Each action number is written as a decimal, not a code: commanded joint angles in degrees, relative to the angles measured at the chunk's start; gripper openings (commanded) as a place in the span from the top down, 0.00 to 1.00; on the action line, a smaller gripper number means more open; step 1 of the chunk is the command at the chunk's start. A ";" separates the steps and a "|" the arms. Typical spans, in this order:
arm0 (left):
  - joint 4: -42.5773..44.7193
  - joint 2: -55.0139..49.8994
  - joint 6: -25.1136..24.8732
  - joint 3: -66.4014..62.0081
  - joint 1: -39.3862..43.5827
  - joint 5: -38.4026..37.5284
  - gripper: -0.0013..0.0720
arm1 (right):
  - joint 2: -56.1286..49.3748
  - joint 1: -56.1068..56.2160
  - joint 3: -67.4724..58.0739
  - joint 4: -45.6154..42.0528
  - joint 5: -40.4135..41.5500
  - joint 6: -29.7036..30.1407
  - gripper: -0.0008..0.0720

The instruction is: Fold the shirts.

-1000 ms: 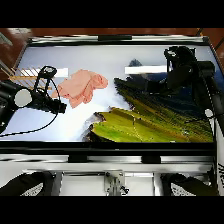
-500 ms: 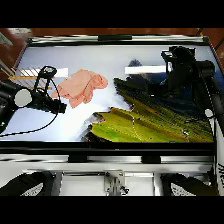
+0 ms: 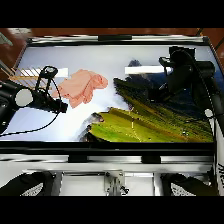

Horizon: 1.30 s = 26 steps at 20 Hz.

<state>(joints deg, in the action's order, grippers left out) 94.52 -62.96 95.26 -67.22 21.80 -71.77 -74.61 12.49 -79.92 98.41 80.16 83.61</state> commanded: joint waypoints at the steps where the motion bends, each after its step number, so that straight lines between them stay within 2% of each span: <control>1: -2.93 -2.36 4.61 0.02 0.09 8.59 0.43 | -0.04 0.00 -0.04 0.35 -0.85 0.02 0.27; 4: -2.82 -4.02 -0.07 -0.02 -0.11 16.94 0.41 | -0.04 0.00 -0.04 0.61 -2.80 0.00 0.27; 5: -2.73 -4.83 -0.35 -0.20 -0.50 21.11 0.35 | -0.04 0.00 -0.04 0.66 -3.39 0.02 0.27; 6: -2.89 -6.71 -1.14 -1.36 -1.20 23.54 0.02 | -0.04 0.00 -0.04 0.63 -4.09 0.02 0.27; 8: -2.89 -15.15 -3.34 -8.15 -3.58 21.77 0.00 | -0.11 0.00 -0.04 0.83 -5.99 -0.02 0.27; 12: -2.89 -34.86 -3.56 -26.34 -7.91 21.07 0.00 | -0.90 0.00 0.07 2.62 -8.17 0.00 0.27; 15: -2.89 -45.88 -3.54 -35.41 -9.99 20.92 0.00 | -1.29 0.00 0.44 4.20 -8.17 0.04 0.27; 22: -6.05 -53.46 -3.54 -37.33 -9.64 19.43 0.00 | -1.29 0.00 0.66 5.62 -7.80 0.28 0.27; 23: -6.32 -53.59 -3.54 -37.33 -9.64 18.86 0.08 | -1.29 0.00 0.66 5.62 -7.80 0.31 0.27; 24: -6.29 -53.44 -3.54 -37.40 -9.64 18.14 0.48 | -1.29 0.00 0.66 5.62 -7.80 0.33 0.27; 25: -6.27 -53.11 -3.63 -37.77 -9.77 17.09 0.93 | -1.29 0.00 0.66 5.62 -7.78 0.44 0.27; 26: -6.29 -52.46 -3.48 -38.60 -9.88 16.09 0.93 | -1.29 0.00 0.66 5.62 -7.78 0.52 0.27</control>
<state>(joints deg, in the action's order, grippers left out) 89.10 -115.31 91.64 -104.66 12.16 -53.17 -75.85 12.49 -79.29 103.81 72.44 83.96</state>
